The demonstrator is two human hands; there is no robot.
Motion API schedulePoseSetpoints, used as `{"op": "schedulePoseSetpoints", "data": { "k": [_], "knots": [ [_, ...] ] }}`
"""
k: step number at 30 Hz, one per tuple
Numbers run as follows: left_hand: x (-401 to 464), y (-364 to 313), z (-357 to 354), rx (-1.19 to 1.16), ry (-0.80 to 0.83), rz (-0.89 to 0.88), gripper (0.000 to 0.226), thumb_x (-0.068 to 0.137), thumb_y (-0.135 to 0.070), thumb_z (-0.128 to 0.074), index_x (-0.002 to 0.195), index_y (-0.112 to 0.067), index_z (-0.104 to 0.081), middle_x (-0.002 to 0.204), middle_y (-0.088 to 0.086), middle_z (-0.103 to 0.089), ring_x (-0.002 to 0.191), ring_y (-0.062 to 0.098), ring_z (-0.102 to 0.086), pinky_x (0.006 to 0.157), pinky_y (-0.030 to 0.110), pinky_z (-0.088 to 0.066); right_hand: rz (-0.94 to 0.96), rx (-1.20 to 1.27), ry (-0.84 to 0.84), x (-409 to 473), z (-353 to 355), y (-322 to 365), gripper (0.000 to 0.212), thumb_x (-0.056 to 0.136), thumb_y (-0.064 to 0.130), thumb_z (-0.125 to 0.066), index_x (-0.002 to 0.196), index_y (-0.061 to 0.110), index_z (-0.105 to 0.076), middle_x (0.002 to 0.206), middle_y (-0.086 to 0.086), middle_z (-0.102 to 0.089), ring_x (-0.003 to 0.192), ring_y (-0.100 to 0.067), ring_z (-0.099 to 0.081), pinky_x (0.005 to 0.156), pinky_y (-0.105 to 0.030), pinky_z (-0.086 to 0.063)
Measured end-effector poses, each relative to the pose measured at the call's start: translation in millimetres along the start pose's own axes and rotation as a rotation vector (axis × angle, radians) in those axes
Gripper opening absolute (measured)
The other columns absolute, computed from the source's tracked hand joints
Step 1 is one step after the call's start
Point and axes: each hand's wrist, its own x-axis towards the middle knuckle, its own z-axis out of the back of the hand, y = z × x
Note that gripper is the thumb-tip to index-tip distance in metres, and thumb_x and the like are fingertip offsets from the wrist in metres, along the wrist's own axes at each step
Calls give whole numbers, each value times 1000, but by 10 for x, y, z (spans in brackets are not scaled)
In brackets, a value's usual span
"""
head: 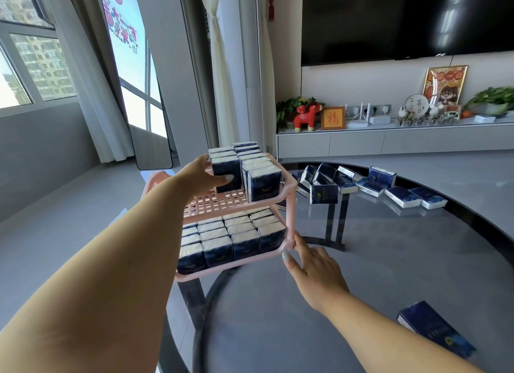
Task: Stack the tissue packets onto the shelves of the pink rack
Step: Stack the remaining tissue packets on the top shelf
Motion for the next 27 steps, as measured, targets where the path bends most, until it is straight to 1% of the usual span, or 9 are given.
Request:
{"op": "schedulePoseSetpoints", "data": {
  "k": [4, 7, 11, 14, 17, 20, 23, 25, 27],
  "knots": [
    [-68, -4, 37, -22, -20, 21, 99, 71, -49, -80, 150, -22, -28, 153, -3, -38, 108, 17, -57, 97, 44, -50, -5, 10, 1, 5, -11, -2, 76, 83, 71, -2, 150, 36, 2, 144, 9, -41, 133, -15, -28, 107, -35, -27],
    [-168, -70, 26, -65, -146, 19, 98, 76, -40, -79, 153, -17, -22, 155, 1, -35, 104, 17, -55, 95, 41, -52, -28, 36, -2, -2, -10, -5, 73, 87, 68, -6, 150, 34, -2, 146, 6, -39, 135, -16, -26, 108, -36, -26],
    [-396, -222, -3, -144, -389, -56, 82, 79, -38, -77, 146, -17, -35, 144, 0, -47, 96, 25, -64, 70, 29, -54, -38, 58, -12, -17, 12, -9, 75, 86, 70, -7, 150, 30, -13, 146, 6, -39, 135, -19, -28, 108, -38, -27],
    [-587, -325, -51, -200, -496, -106, 64, 80, -41, -76, 133, -19, -49, 125, 3, -57, 97, 23, -62, 79, 42, -56, -35, 102, -16, -16, 53, -11, 72, 85, 72, -7, 141, 31, -27, 135, 4, -51, 125, -21, -39, 100, -39, -34],
    [-791, -452, -127, -278, -511, -144, 46, 82, -40, -74, 120, -21, -56, 111, 5, -60, 82, 17, -58, 69, 34, -51, -54, 207, 17, -54, 151, 24, 77, 83, 76, -5, 134, 30, -40, 124, 1, -57, 118, -24, -46, 97, -42, -38],
    [-1051, -639, -276, -333, -482, -199, 32, 84, -36, -72, 110, -23, -57, 96, 4, -60, 72, 15, -53, 67, 32, -48, -103, 370, 78, -177, 346, 66, 92, 82, 76, -11, 122, 6, -54, 122, -16, -58, 115, -32, -50, 101, -45, -40],
    [-1318, -806, -517, -385, -415, -234, 22, 88, -26, -70, 106, -20, -59, 85, -1, -58, 68, 13, -52, 63, 30, -47, -21, 294, 21, -344, 555, 12, 71, 95, 58, -28, 94, -8, -56, 100, -18, -60, 97, -29, -56, 90, -41, -44],
    [-1452, -871, -718, -392, -340, -238, 19, 88, -21, -69, 104, -18, -60, 83, -2, -58, 66, 14, -52, 60, 31, -45, 14, 199, -54, -458, 718, -108, 53, 94, 49, -44, 80, 0, -56, 87, -6, -54, 85, -22, -53, 78, -33, -44],
    [-1541, -897, -920, -418, -266, -214, 14, 88, -19, -69, 99, -19, -60, 79, -1, -57, 64, 15, -50, 59, 33, -44, -20, 156, -123, -566, 885, -289, 33, 87, 47, -57, 89, 15, -63, 98, 3, -53, 91, -15, -54, 81, -28, -43]
  ]
}}
